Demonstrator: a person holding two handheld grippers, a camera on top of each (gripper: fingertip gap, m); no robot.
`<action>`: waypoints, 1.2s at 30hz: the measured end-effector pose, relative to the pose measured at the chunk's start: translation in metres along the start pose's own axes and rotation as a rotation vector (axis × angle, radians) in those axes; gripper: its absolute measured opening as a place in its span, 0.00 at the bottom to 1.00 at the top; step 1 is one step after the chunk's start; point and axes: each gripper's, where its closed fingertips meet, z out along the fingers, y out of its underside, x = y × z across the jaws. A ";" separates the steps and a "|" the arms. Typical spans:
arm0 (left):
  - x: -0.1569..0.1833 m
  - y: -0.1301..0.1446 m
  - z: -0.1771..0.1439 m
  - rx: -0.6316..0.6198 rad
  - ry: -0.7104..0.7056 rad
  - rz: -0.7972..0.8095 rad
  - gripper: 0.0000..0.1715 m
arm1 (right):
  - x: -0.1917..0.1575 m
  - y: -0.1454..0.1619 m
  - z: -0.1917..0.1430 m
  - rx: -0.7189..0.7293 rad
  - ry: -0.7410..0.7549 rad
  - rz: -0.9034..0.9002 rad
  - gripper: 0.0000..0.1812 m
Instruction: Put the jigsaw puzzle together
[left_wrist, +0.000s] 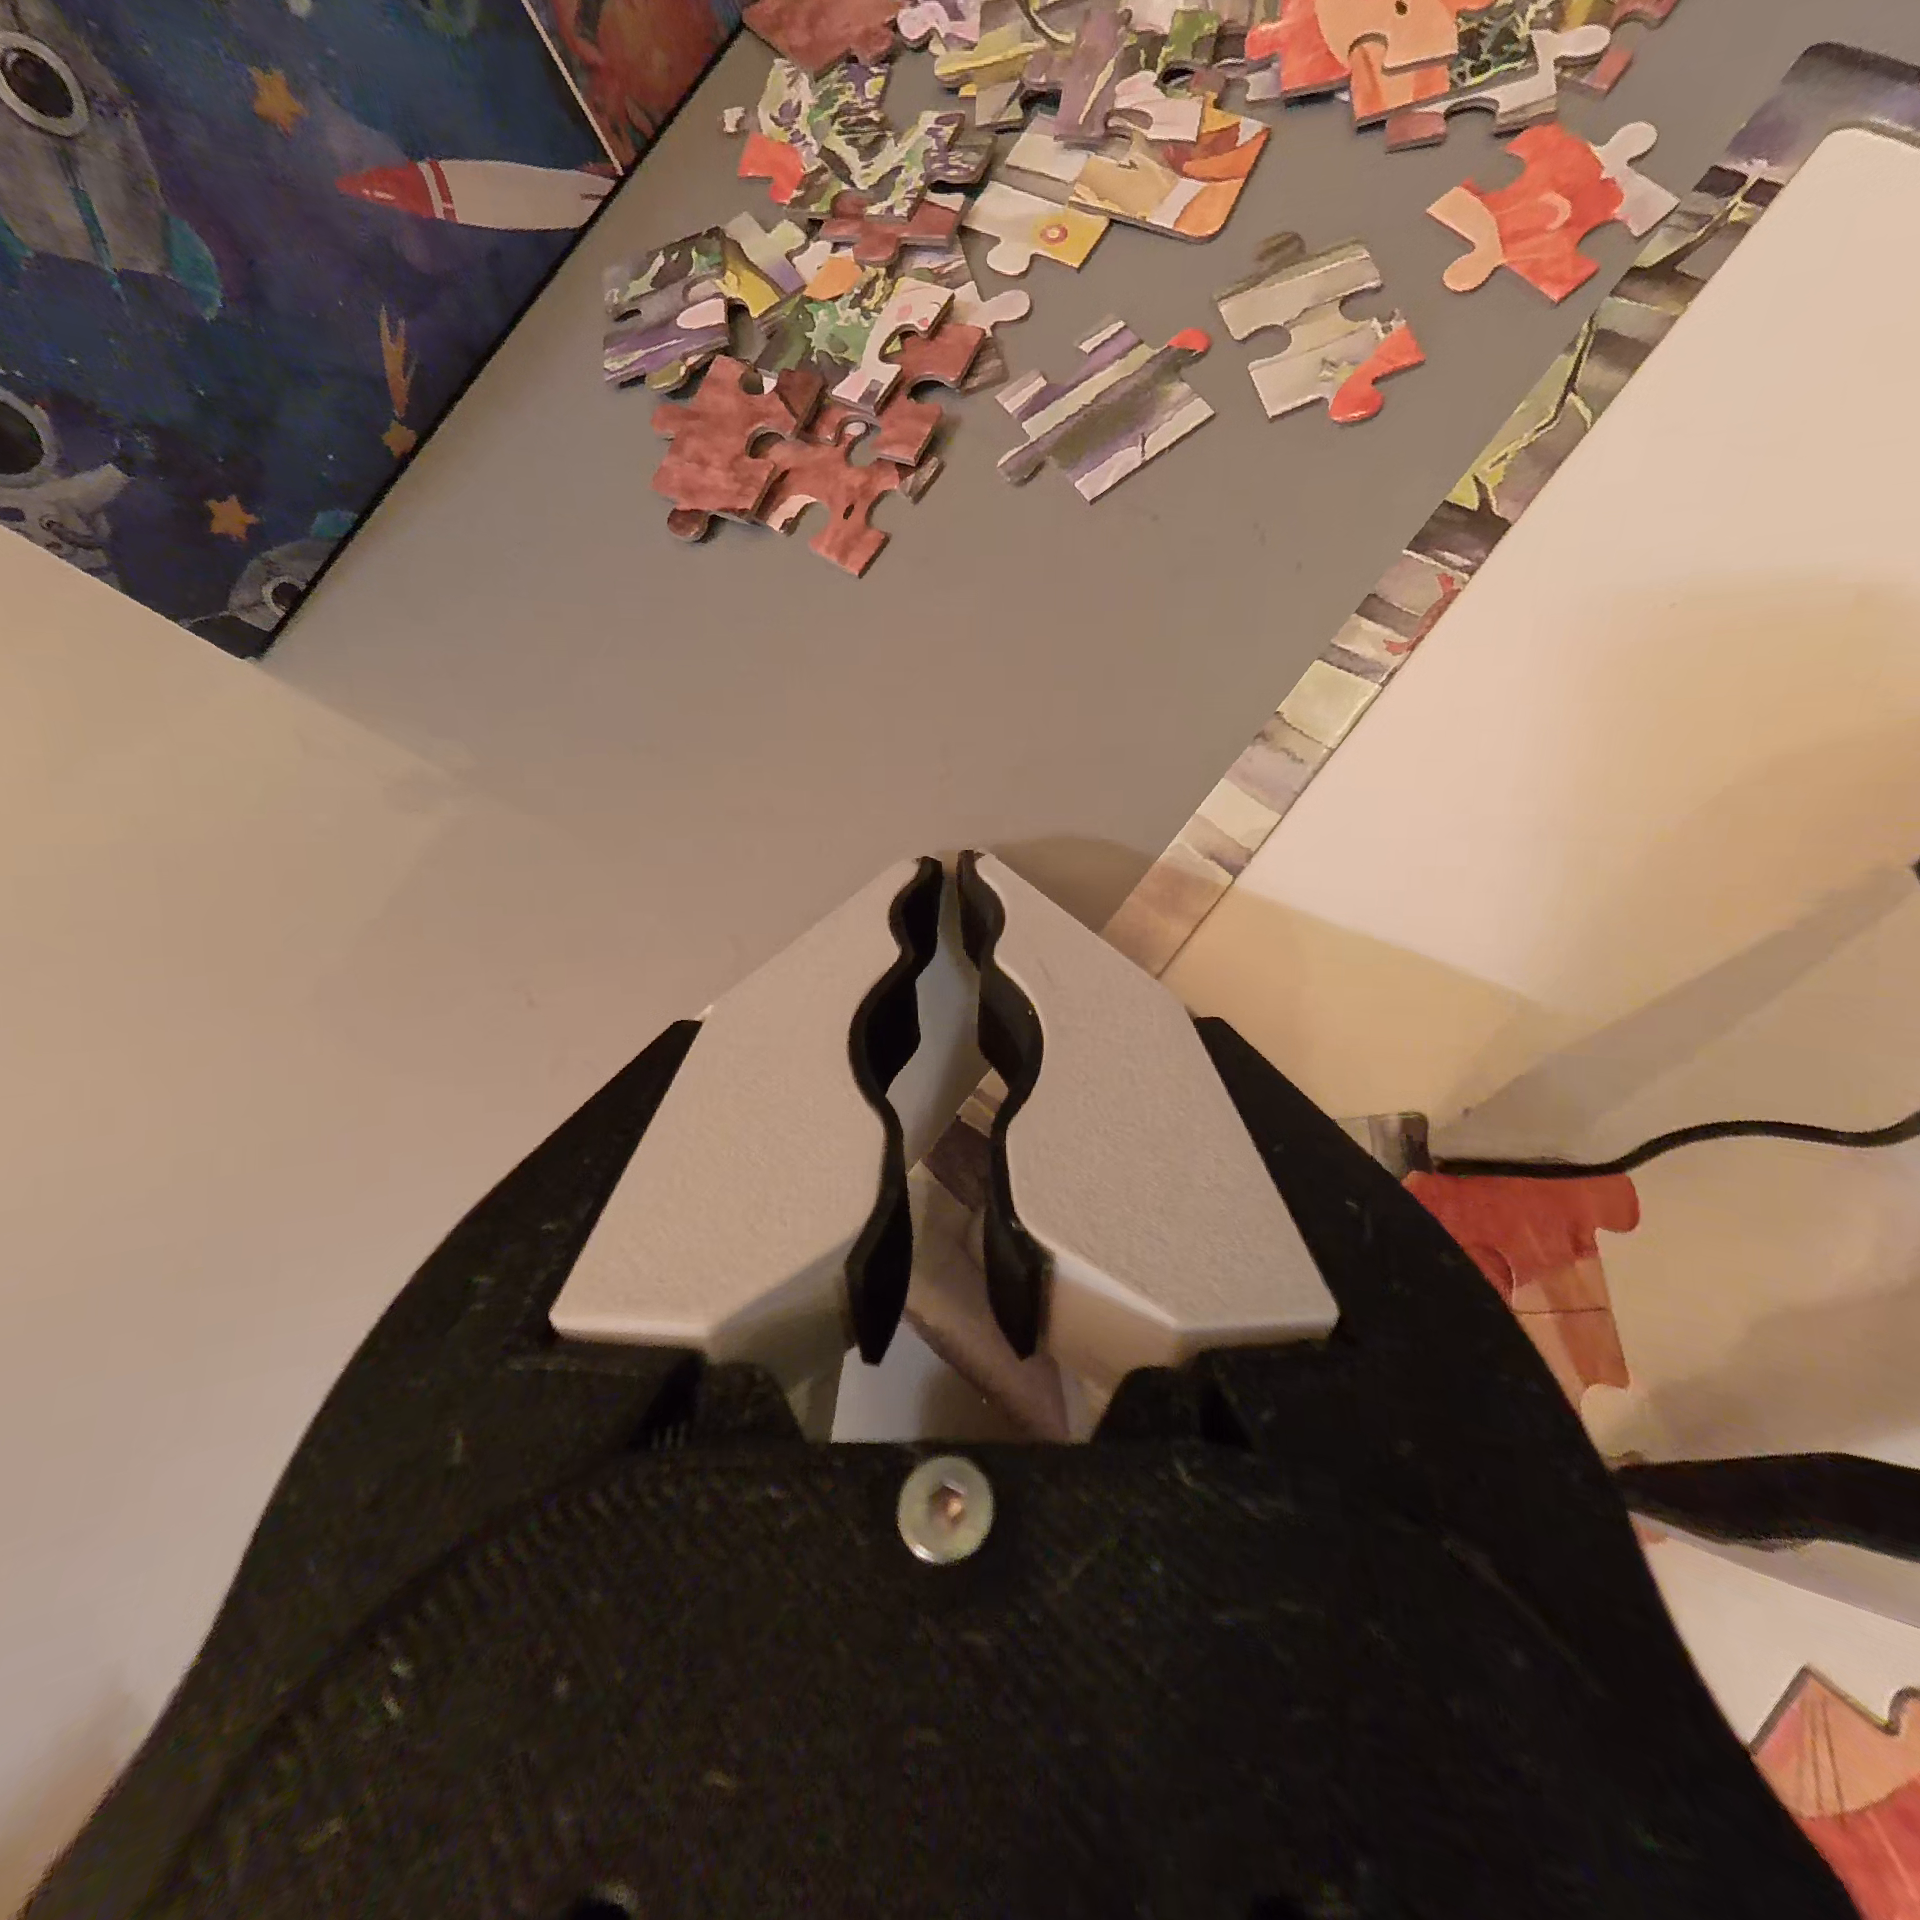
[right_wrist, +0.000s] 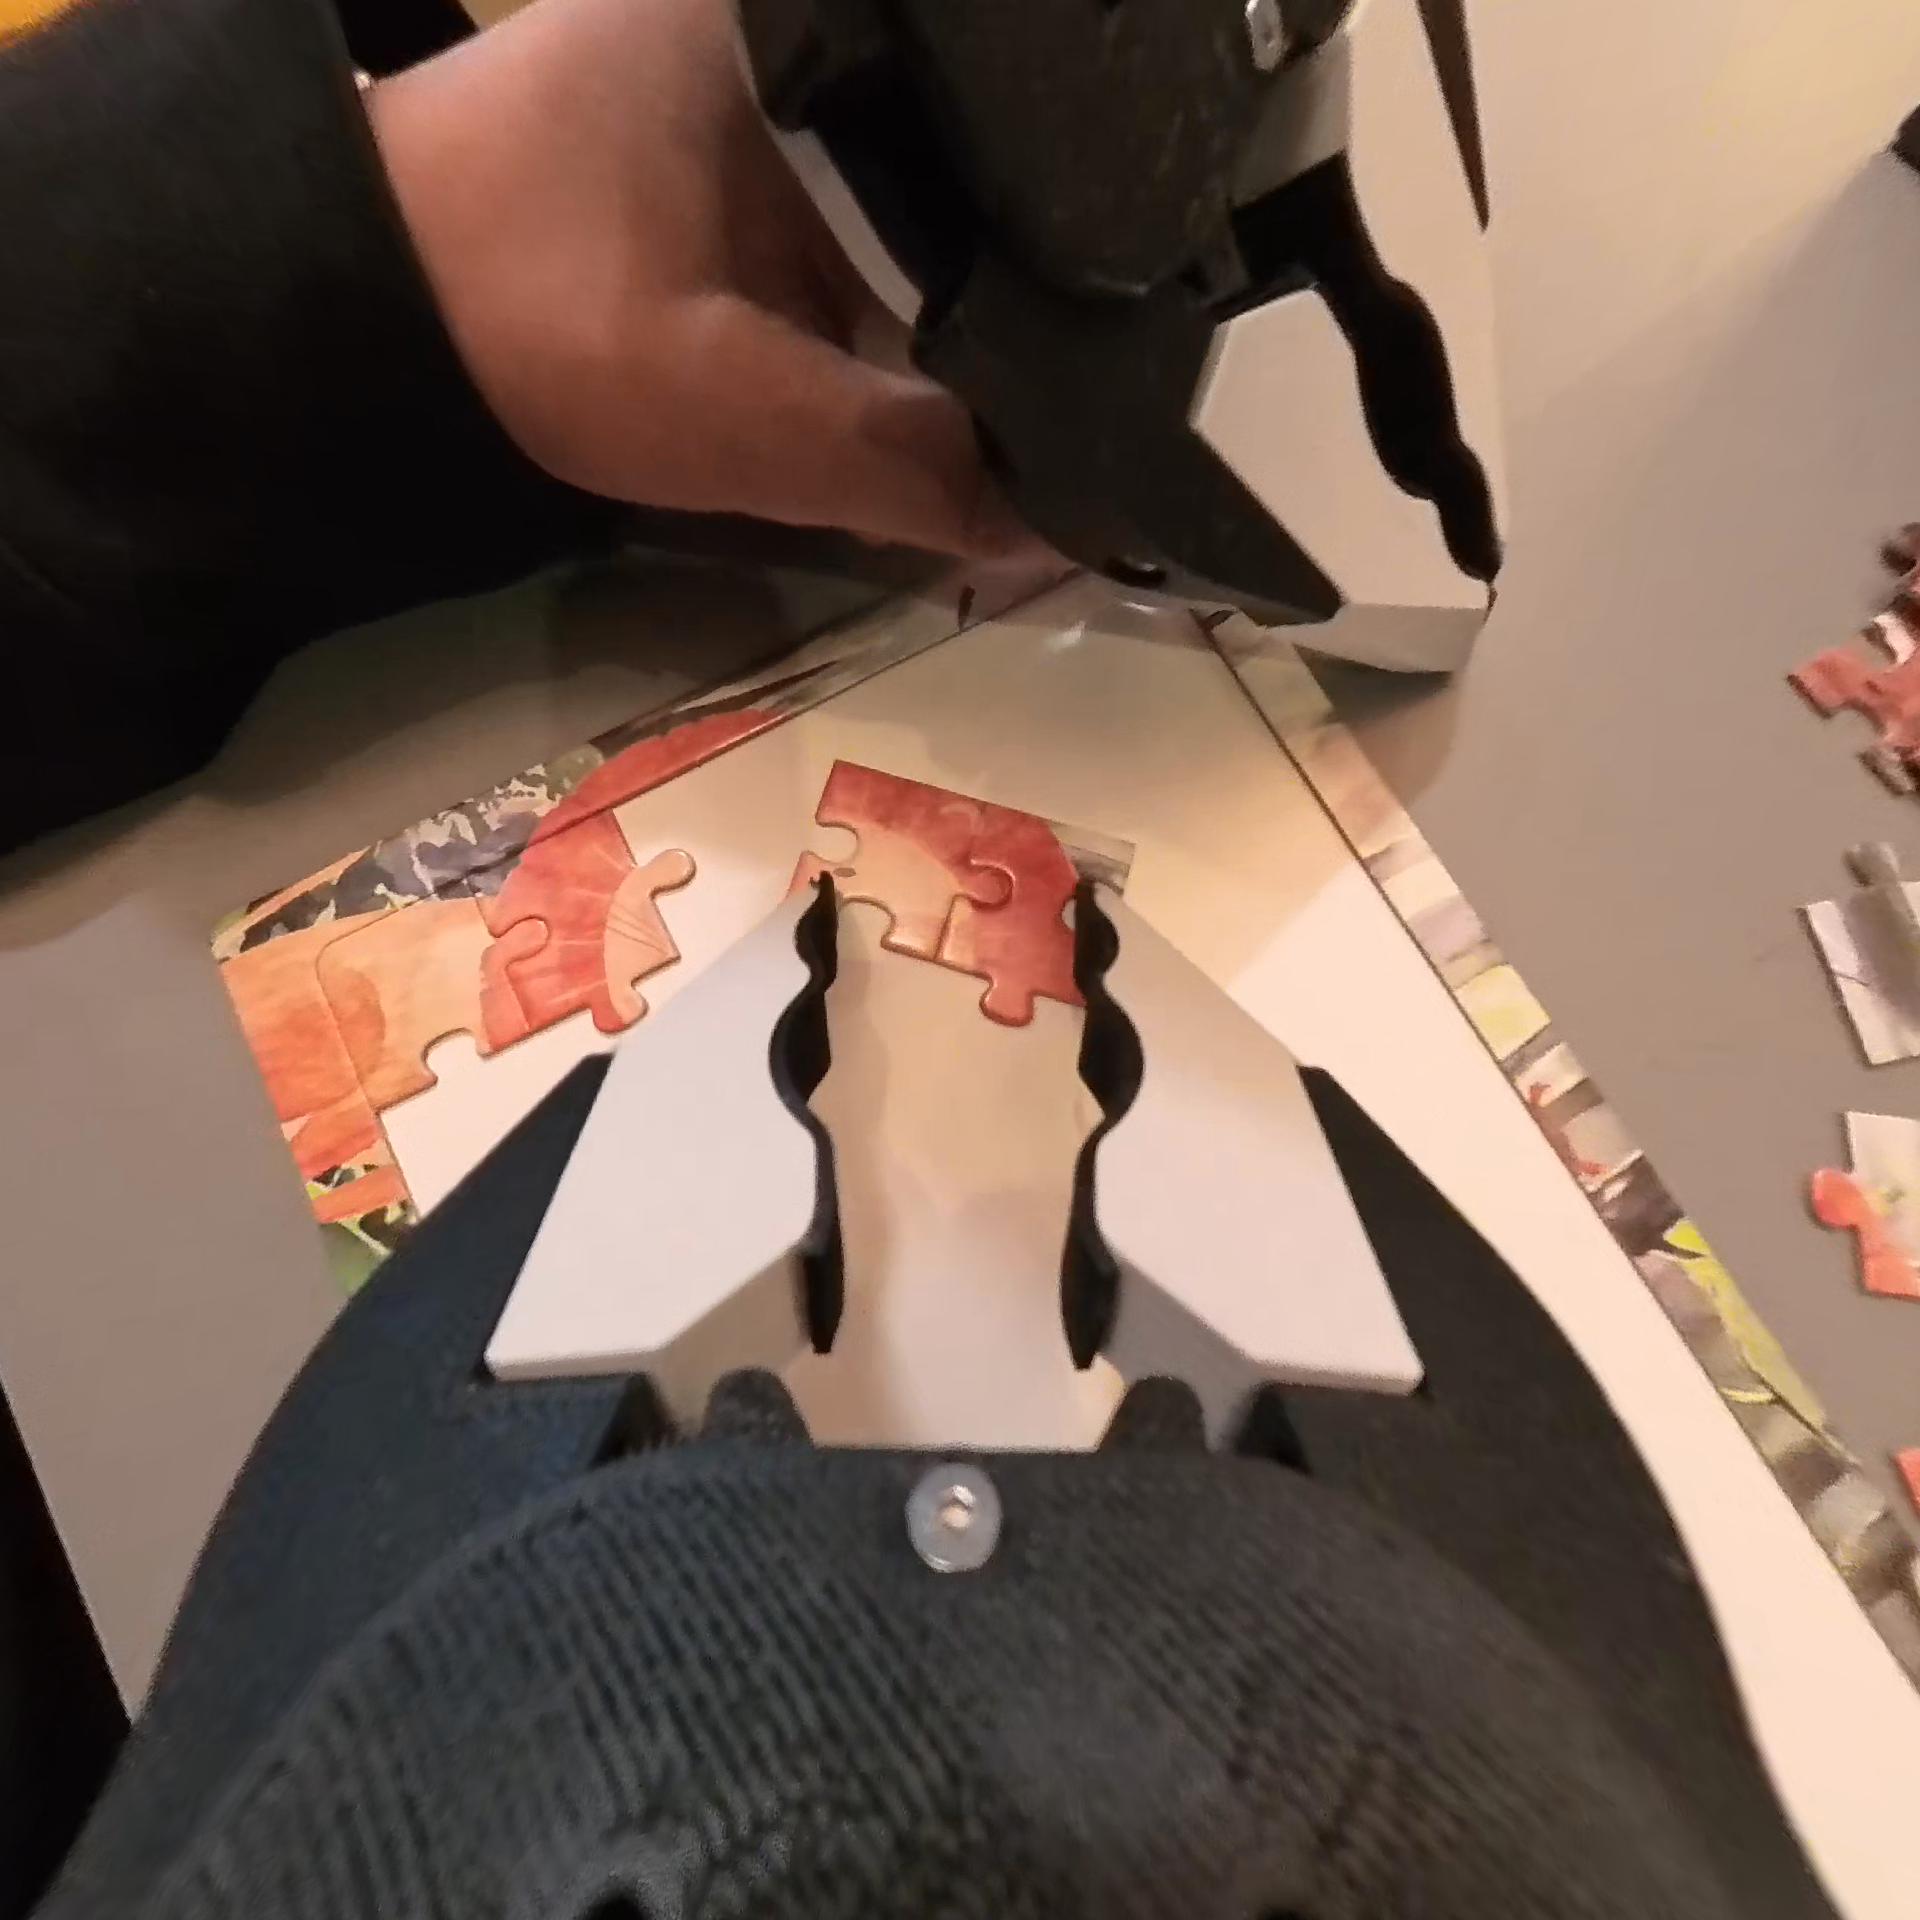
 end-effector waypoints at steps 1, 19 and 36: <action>0.000 0.000 0.000 0.000 -0.002 0.003 0.03 | 0.000 0.000 0.001 0.003 -0.007 0.013 0.25; -0.001 0.000 0.000 0.000 0.007 -0.011 0.03 | -0.019 -0.021 0.020 0.042 -0.168 -0.105 0.34; -0.023 -0.009 -0.042 0.104 0.092 -0.135 0.08 | -0.029 -0.017 0.018 0.038 -0.221 -0.226 0.28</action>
